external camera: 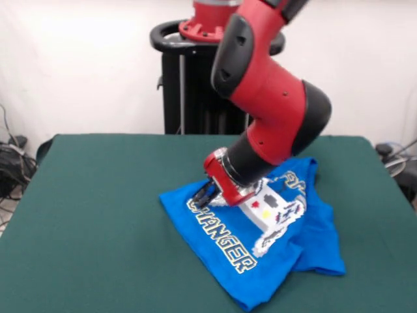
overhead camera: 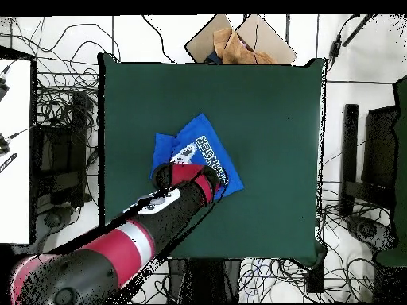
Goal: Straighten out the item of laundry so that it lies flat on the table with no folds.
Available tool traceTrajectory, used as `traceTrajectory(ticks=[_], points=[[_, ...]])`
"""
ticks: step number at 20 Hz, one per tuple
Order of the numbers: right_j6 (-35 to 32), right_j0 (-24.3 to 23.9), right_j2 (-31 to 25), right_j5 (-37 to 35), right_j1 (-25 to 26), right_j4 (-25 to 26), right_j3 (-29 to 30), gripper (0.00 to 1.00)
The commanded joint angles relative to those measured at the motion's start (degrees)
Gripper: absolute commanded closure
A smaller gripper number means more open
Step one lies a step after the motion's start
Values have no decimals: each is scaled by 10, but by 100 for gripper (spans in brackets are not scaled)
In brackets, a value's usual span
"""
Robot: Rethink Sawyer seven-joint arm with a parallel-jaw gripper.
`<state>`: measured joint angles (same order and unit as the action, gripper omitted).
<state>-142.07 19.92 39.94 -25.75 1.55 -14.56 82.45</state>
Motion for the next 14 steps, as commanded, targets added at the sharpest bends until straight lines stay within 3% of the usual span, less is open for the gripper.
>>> traceTrajectory(ticks=[1,14], points=[[-190,-16,55,84,126,-48,-54,100],[-141,-27,50,118,128,-72,-36,100]])
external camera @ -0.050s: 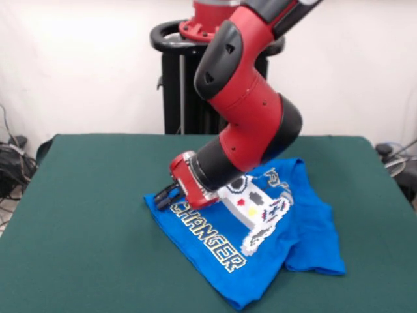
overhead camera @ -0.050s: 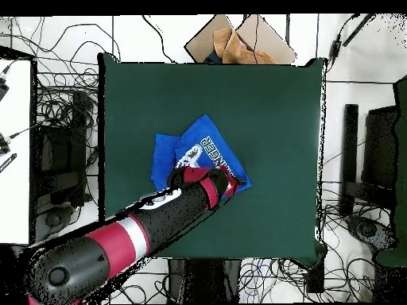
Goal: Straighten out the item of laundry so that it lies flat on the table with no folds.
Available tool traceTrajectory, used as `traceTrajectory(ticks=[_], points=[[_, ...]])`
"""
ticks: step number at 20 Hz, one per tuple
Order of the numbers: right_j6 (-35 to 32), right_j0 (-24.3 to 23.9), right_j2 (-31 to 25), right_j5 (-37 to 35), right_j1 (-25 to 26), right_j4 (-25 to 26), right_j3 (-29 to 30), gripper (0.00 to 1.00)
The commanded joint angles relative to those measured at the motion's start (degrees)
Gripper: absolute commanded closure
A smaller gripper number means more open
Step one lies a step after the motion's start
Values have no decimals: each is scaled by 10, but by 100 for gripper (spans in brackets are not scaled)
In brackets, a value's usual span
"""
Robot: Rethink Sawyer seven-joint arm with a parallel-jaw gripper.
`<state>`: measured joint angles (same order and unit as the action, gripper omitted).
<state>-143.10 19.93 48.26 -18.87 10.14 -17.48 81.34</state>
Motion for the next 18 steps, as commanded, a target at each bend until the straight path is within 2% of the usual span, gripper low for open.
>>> traceTrajectory(ticks=[1,12,16,18], points=[[-126,-28,-34,47,40,-42,-25,100],[-67,-59,-57,35,17,-11,-30,100],[-30,-96,-110,36,-29,5,-15,100],[-13,-104,-111,14,-36,14,-23,100]])
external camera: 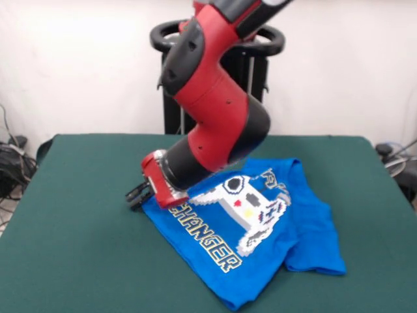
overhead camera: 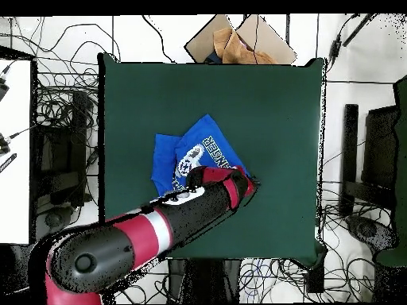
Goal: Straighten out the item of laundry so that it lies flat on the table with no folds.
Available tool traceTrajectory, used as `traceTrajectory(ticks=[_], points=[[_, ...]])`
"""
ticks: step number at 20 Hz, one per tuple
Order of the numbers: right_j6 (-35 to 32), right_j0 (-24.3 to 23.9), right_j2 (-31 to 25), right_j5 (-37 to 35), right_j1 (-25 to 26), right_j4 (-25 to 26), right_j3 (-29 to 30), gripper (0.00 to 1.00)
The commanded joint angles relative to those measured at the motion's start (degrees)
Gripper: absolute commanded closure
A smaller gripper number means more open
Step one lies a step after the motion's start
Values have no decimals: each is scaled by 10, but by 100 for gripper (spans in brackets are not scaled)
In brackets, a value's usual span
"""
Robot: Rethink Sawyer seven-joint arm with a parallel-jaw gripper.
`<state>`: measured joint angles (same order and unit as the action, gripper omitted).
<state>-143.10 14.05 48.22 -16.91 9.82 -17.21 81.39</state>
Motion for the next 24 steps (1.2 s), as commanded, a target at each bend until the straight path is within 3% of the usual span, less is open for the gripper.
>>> traceTrajectory(ticks=[1,5,8,11,13,19,21,24], points=[[-8,-49,-113,-12,-36,15,-26,100],[-4,-60,-123,-11,-44,30,-28,100],[36,-101,-169,15,-87,62,-13,100],[64,-125,-186,-10,-115,92,-21,100],[86,-154,-218,-26,-146,112,-15,100],[148,-284,-386,-70,-234,154,23,100],[152,-308,-418,-95,-244,160,24,100],[130,-300,-411,-133,-246,172,4,100]])
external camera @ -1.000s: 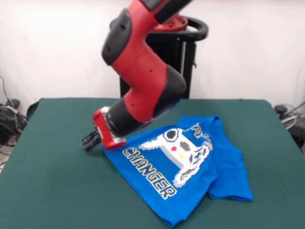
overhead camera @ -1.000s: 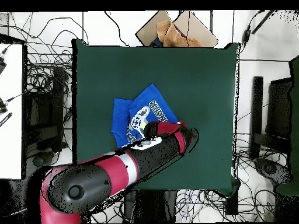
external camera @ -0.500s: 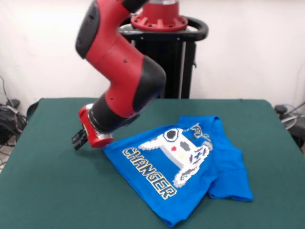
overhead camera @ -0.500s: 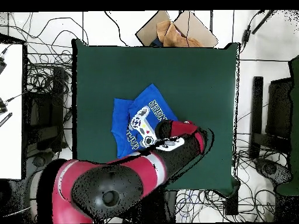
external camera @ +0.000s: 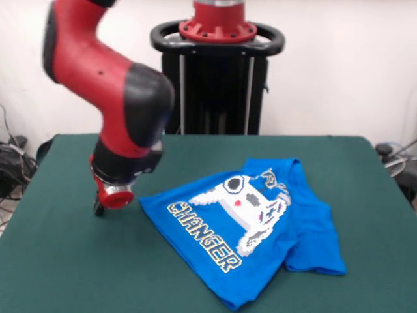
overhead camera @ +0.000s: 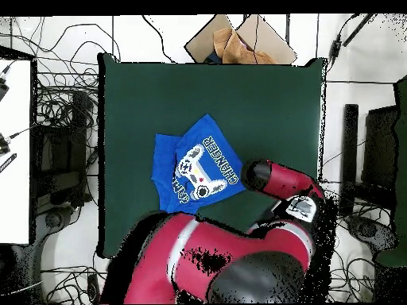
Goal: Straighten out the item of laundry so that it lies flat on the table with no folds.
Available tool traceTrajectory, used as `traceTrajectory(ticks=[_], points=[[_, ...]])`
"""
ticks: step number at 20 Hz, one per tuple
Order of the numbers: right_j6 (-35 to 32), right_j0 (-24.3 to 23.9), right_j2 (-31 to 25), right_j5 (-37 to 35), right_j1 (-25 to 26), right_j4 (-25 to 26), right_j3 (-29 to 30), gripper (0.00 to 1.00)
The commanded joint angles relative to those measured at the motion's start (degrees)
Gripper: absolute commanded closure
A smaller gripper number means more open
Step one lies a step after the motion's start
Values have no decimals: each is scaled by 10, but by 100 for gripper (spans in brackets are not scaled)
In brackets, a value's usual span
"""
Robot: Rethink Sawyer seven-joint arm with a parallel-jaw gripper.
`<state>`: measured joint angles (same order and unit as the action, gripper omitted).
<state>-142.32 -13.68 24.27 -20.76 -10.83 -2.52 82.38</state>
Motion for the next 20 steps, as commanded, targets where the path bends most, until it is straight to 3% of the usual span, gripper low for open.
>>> traceTrajectory(ticks=[1,8,12,20], points=[[115,-24,-173,-102,-41,30,-8,100],[68,-20,-178,-110,-52,43,-13,100],[72,-60,-226,-56,-73,48,25,100],[53,-63,-236,-74,-101,68,44,100]])
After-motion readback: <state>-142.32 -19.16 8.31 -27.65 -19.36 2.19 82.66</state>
